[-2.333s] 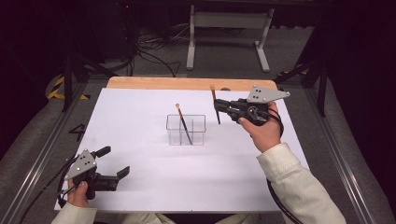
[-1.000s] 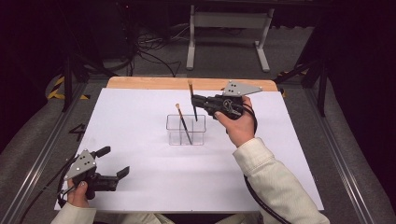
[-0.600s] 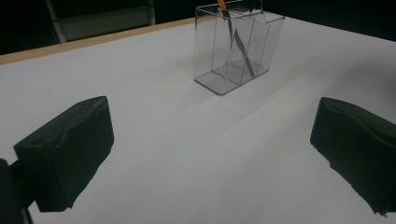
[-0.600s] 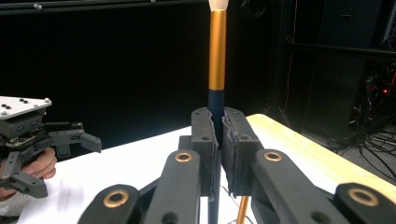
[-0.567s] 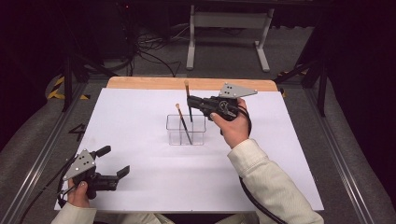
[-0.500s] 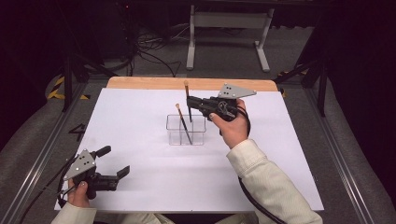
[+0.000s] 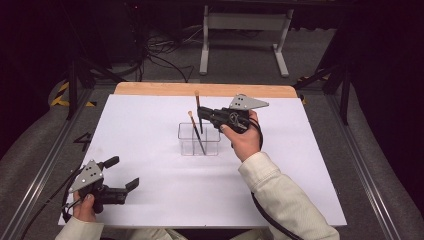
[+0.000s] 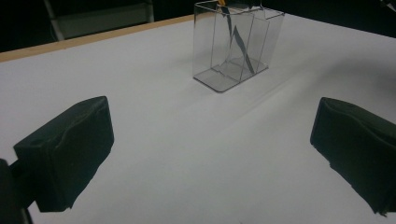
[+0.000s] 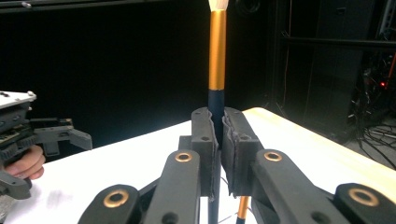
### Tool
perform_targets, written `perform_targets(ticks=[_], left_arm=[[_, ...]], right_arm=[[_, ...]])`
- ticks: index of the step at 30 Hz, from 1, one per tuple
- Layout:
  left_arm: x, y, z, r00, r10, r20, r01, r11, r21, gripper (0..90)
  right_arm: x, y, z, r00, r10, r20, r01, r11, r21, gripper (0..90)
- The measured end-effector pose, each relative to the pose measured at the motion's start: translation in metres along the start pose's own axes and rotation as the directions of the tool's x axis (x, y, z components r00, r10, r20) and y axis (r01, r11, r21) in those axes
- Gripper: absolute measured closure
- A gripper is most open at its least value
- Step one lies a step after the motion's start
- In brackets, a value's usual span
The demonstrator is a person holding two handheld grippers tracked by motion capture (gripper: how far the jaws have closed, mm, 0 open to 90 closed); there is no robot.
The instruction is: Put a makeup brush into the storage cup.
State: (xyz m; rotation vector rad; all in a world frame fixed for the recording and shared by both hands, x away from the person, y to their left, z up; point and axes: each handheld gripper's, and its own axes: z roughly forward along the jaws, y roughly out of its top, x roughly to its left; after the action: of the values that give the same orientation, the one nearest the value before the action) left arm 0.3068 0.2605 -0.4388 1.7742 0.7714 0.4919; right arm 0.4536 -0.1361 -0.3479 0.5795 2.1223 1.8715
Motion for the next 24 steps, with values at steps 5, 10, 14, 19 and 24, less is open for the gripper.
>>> perform_targets(ticks=[5,10,14,19,24], left_arm=[[0.000,0.000,0.000,1.0000,0.002,0.000,-0.002,1.0000,0.002,0.4],[0.000,0.000,0.000,1.0000,0.002,0.000,-0.002,1.0000,0.003,0.4],[0.000,0.000,0.000,1.0000,0.003,0.001,-0.003,1.0000,0.005,0.4],[0.000,0.000,-0.001,1.0000,0.001,0.001,-0.001,1.0000,0.006,0.4],[0.000,0.000,-0.001,1.0000,0.006,0.002,-0.006,1.0000,0.007,0.4]], right_arm=[[-0.003,-0.006,0.002,0.9998,0.018,0.013,-0.018,1.000,0.006,84.4],[-0.005,-0.013,0.004,0.9992,0.035,0.017,-0.036,0.999,0.004,84.3],[-0.005,-0.017,0.006,0.9990,0.039,0.021,-0.040,0.999,0.016,84.4],[-0.005,-0.022,0.008,0.9991,0.038,0.016,-0.039,0.999,0.037,84.4],[-0.005,-0.027,0.009,0.9988,0.047,0.016,-0.047,0.998,0.049,84.4]])
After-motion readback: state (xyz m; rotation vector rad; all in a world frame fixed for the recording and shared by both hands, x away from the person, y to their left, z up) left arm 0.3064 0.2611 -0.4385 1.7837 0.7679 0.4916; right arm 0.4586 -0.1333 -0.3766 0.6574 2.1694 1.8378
